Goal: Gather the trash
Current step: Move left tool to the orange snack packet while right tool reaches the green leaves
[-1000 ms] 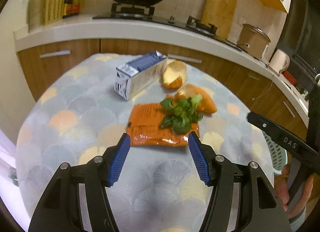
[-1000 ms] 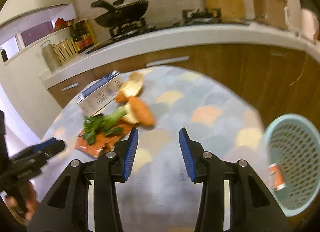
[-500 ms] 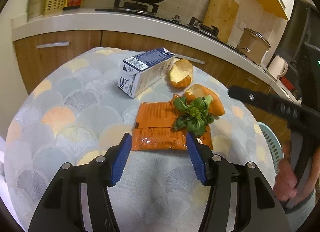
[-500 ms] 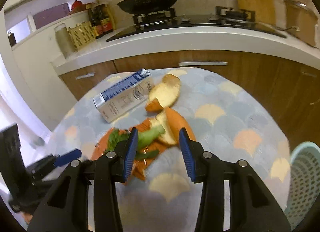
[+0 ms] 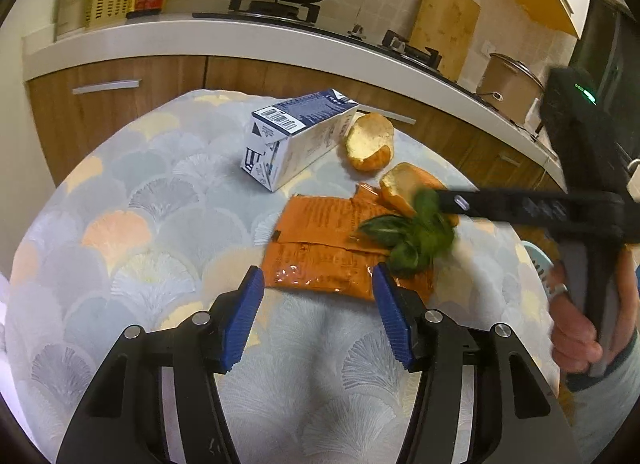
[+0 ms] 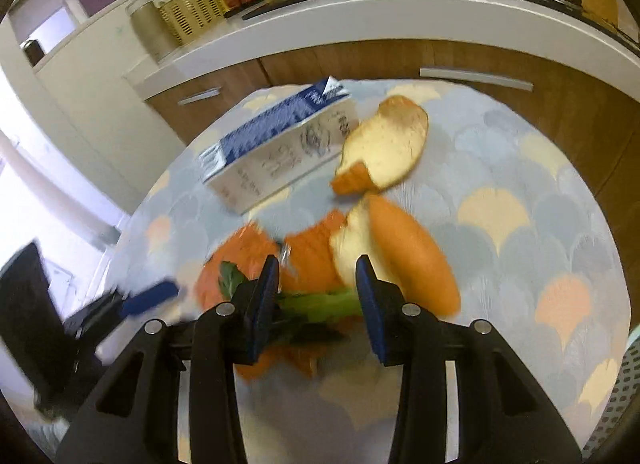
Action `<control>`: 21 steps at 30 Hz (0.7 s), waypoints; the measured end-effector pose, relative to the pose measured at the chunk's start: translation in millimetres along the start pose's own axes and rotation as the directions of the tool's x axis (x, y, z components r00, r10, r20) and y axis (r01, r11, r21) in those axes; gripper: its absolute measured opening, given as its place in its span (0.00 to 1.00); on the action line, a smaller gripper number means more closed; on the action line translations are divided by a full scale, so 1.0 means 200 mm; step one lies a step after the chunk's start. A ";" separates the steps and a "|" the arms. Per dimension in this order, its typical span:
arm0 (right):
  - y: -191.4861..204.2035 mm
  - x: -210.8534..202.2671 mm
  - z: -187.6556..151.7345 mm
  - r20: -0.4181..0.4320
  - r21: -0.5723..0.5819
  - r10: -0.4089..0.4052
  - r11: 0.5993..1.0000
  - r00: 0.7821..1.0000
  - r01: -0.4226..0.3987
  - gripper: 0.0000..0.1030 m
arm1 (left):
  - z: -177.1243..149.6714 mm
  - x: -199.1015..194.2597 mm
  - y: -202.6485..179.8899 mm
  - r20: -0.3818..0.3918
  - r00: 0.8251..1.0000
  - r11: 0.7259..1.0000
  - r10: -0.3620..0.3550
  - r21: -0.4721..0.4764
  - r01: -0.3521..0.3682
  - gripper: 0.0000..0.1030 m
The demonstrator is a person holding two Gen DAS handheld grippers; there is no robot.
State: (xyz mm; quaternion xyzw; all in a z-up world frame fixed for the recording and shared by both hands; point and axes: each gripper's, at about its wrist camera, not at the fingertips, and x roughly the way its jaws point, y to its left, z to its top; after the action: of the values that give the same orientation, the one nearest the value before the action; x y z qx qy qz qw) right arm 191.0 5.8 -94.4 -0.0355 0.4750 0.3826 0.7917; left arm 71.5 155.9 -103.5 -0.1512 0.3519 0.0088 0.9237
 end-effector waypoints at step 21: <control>0.07 -0.19 -0.47 -0.029 -0.096 0.095 0.991 0.995 -0.098 0.38 | 0.07 0.05 -0.01 -0.069 0.997 0.997 -0.036 -0.069 0.031 0.72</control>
State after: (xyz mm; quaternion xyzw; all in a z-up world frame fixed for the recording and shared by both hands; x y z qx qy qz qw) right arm 104.7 -45.3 -112.2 -0.0556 0.4664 0.4428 0.7638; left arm 87.9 156.5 -100.1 -0.1886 0.3812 -0.0002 0.9051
